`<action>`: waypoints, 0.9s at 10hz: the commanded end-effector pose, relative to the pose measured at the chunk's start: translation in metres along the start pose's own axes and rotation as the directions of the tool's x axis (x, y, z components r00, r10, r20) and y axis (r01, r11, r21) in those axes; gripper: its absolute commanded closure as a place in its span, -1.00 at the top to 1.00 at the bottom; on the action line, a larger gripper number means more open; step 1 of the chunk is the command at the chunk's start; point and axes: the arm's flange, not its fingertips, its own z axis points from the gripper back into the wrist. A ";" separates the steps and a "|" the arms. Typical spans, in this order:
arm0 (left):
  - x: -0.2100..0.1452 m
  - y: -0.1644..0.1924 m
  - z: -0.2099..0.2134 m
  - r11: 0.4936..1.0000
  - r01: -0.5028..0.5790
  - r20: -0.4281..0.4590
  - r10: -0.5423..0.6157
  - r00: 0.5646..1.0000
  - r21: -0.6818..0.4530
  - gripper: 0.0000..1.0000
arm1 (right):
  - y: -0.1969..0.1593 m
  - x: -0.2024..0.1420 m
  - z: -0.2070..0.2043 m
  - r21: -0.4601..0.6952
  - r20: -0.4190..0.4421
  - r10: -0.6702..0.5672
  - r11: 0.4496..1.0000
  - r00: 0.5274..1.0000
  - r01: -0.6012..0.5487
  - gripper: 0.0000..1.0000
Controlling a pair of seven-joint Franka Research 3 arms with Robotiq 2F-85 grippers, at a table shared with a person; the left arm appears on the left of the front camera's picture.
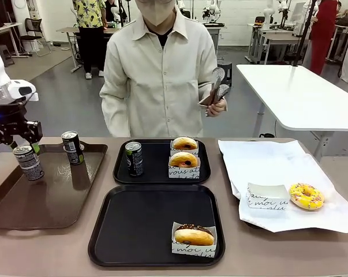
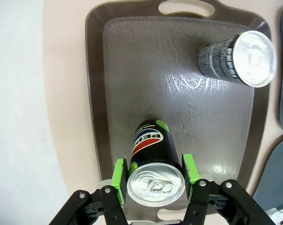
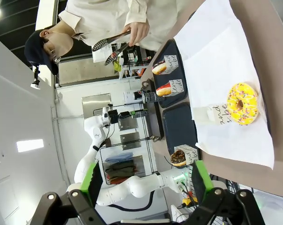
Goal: Set up donuts and drinks on trays.
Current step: Pick up one Pepsi coke from the Handle tray and place it on the Flat Tray without a Pepsi coke.
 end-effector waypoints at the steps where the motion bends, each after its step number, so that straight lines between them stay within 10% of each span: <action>1: -0.017 -0.017 0.051 0.999 -0.036 -0.009 0.036 0.999 -0.006 -1.00 | 0.001 0.000 0.000 0.018 0.003 0.007 1.000 1.000 -0.007 1.00; 9: -0.093 -0.044 0.135 0.999 0.036 -0.075 -0.033 0.997 0.033 -1.00 | 0.001 0.000 0.000 0.018 0.003 0.007 1.000 1.000 -0.007 1.00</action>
